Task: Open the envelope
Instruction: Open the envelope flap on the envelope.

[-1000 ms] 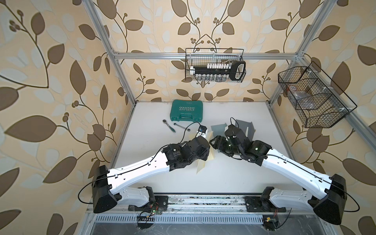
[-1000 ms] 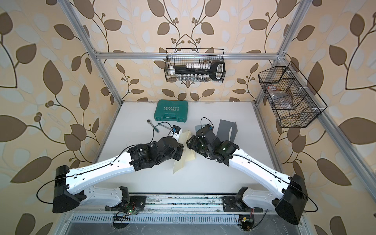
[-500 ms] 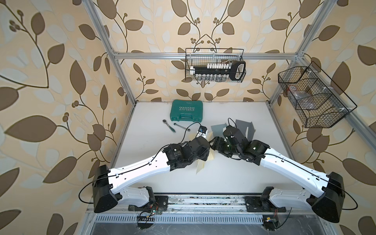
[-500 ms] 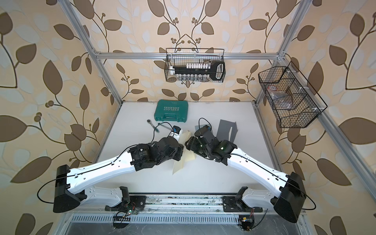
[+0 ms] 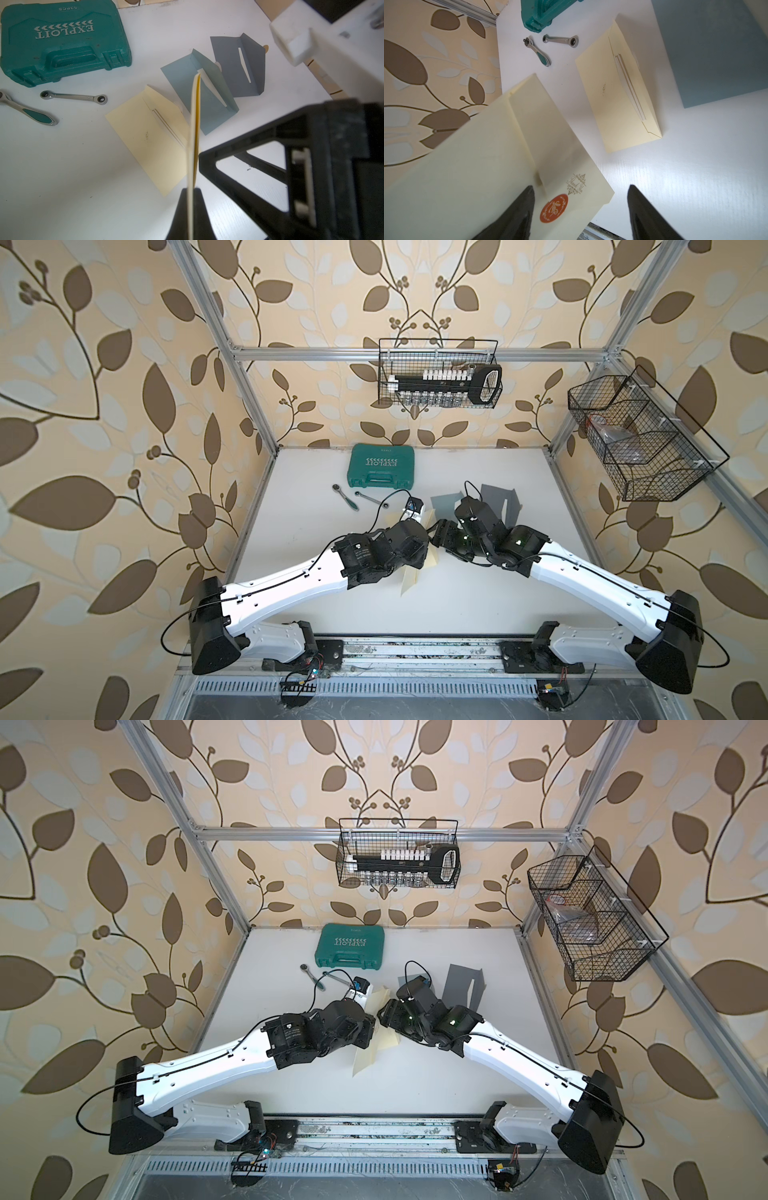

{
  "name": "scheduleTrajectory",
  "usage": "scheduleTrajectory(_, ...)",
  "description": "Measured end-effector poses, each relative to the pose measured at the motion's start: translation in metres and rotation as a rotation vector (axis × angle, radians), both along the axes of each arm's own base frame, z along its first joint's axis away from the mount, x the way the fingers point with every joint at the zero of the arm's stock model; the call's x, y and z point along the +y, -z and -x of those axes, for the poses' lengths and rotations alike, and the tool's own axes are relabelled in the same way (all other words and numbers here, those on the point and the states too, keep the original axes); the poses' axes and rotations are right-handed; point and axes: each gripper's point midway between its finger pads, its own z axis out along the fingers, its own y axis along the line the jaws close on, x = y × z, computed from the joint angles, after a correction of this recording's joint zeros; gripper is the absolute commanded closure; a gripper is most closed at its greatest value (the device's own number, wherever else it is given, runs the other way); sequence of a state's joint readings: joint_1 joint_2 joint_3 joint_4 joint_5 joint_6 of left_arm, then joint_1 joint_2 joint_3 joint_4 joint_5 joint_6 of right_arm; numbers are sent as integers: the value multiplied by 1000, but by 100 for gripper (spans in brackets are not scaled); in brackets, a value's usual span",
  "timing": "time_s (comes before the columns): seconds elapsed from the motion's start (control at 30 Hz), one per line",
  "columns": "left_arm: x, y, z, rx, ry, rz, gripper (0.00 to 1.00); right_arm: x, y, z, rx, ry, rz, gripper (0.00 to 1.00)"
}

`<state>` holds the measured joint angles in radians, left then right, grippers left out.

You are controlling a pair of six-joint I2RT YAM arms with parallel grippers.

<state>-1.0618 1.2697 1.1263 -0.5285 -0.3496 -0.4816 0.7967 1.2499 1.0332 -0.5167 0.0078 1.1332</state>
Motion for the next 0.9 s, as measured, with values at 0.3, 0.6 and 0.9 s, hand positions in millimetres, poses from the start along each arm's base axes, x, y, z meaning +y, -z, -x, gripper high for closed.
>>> scheduleTrajectory(0.3, 0, 0, 0, 0, 0, 0, 100, 2, -1, 0, 9, -4, 4, 32)
scheduleTrajectory(0.6, -1, -1, 0, -1, 1, 2, 100, 2, -1, 0, 10, -4, 4, 32)
scheduleTrajectory(0.9, -1, -1, 0, -1, 0, 2, 100, 2, 1, 0, 14, -6, 6, 32)
